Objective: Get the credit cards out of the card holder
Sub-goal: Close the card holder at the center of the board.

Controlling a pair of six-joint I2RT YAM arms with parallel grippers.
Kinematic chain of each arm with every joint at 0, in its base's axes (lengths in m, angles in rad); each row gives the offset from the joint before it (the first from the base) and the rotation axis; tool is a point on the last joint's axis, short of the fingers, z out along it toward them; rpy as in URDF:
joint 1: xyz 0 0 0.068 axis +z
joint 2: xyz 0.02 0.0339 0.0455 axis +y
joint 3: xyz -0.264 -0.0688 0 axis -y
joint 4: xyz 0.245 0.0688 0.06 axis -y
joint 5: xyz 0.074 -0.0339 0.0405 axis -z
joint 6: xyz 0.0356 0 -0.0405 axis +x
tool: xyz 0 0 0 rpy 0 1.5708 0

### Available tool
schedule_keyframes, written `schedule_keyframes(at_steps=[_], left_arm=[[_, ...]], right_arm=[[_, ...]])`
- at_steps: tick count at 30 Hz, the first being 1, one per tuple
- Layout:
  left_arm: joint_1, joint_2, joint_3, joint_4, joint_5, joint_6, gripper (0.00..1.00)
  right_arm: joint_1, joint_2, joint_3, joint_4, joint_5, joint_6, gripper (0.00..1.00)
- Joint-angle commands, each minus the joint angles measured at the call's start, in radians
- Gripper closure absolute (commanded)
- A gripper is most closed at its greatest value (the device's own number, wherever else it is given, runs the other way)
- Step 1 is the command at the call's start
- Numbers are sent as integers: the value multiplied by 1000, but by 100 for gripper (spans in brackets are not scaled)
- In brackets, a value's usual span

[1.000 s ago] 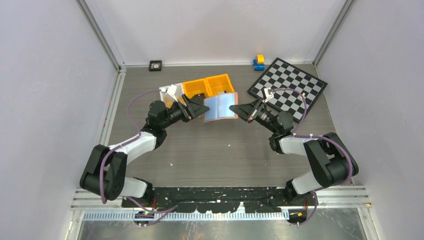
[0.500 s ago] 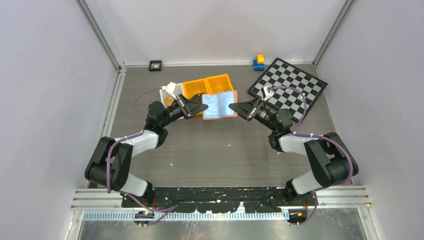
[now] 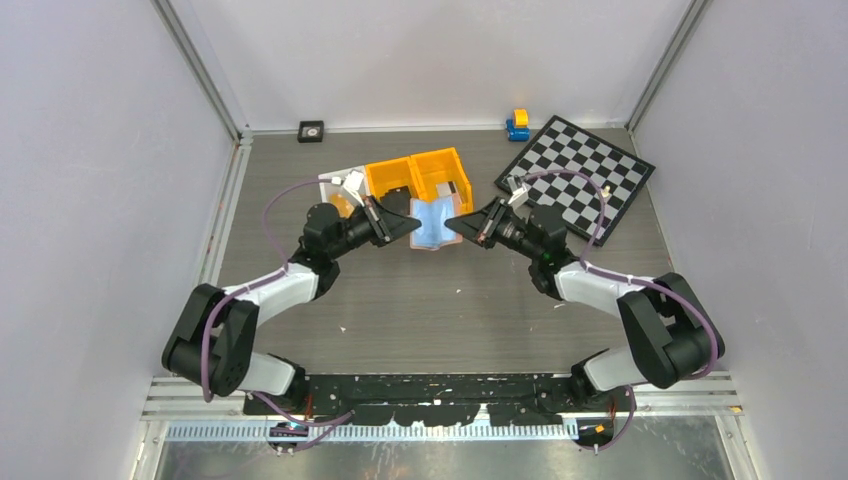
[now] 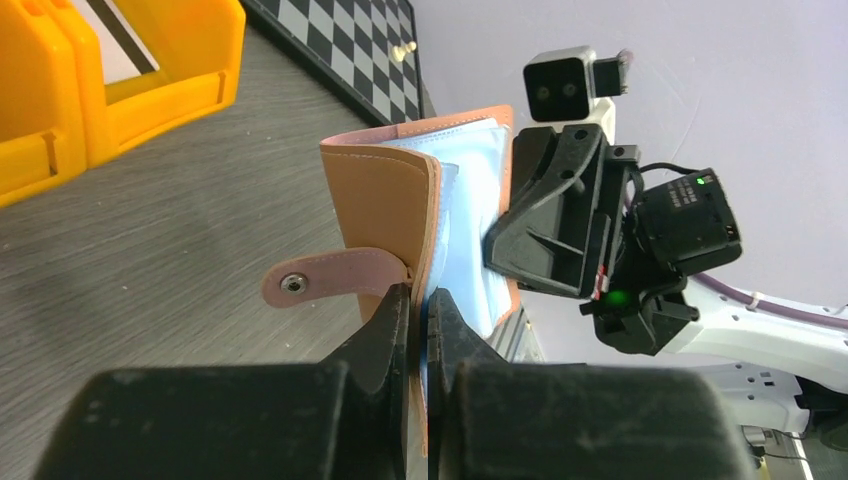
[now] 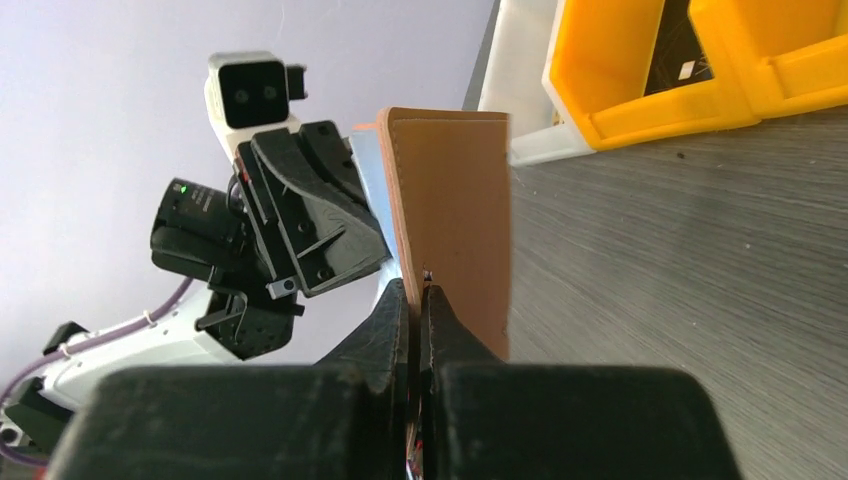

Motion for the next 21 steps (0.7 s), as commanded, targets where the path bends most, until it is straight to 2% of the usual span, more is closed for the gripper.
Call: schedule_keyframes(at_steps=[1, 4, 6, 8, 10, 13, 16, 21], left_arm=[[-42, 49, 62, 35, 33, 7, 100], [-42, 53, 63, 22, 25, 8, 100], [-42, 51, 80, -75, -21, 20, 97], [-42, 55, 117, -234, -71, 55, 82], [-42, 61, 143, -326, -100, 94, 68], [-42, 53, 164, -411, -139, 128, 49], [-40, 40, 189, -528, -195, 166, 36], [-25, -25, 183, -595, -294, 215, 31]], right_arm=[[64, 15, 72, -48, -5, -71, 100], [69, -12, 83, -144, 30, -118, 100], [68, -45, 99, -260, 87, -173, 100], [69, -80, 137, -454, 176, -253, 100], [70, -102, 185, -631, 274, -323, 100], [79, -117, 241, -786, 384, -397, 100], [104, -101, 313, -938, 477, -464, 100], [156, -14, 431, -1111, 542, -543, 100]])
